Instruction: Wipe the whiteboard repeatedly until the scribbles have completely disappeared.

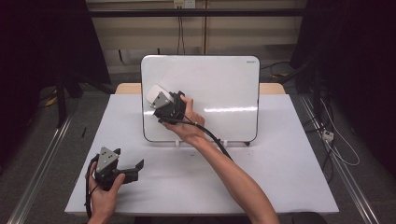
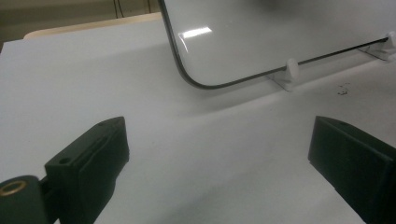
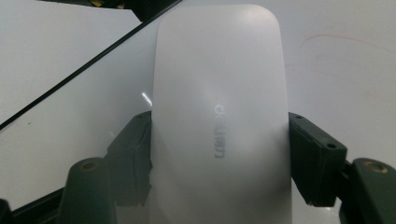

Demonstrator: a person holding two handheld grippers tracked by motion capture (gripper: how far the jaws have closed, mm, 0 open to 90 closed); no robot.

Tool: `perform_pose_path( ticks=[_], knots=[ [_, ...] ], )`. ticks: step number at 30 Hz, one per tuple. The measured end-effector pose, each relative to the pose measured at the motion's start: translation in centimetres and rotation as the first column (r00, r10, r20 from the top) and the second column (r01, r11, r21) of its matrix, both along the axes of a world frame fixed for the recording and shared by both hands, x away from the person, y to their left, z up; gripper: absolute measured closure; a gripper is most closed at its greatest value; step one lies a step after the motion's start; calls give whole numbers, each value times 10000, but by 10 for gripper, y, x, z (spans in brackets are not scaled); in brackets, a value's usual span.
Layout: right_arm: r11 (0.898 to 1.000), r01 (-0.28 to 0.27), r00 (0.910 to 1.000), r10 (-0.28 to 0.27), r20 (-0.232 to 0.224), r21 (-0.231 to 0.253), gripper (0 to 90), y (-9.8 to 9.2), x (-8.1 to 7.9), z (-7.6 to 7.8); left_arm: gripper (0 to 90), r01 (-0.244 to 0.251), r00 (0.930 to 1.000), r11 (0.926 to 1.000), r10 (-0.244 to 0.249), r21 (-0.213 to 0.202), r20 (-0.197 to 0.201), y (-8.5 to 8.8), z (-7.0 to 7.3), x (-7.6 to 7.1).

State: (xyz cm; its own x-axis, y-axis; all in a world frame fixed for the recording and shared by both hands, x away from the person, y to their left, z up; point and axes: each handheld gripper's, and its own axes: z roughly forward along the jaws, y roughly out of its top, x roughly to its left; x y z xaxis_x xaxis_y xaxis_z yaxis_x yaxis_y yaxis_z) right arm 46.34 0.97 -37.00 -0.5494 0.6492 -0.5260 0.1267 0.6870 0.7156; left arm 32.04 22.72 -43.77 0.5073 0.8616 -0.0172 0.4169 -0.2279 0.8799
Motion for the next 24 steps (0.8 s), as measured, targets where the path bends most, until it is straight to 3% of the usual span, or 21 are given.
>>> perform_pose_path(
  ticks=[7, 15, 18, 24],
  knots=[
    [9966, 650, 9979, -646, -95, 502, 314, -13, 20, 25, 50, -63, 10000, 10000, 63, -63, 15, 3, 0, -1],
    [9802, 1570, 9876, -1556, -208, 1207, 315, -40, 30, 41, 50, -73, 10000, 9999, 73, -73, 8, 5, 1, -2],
    [9682, 2000, 9798, -1984, -255, 1505, 315, -60, 30, 43, 50, -77, 10000, 10000, 77, -43, 4, 5, 0, -1],
    [9310, 2935, 9557, -2907, -455, 2172, 315, -112, 26, 45, 50, -91, 10000, 9999, 91, -45, 8, 3, 0, -1]
  ],
)
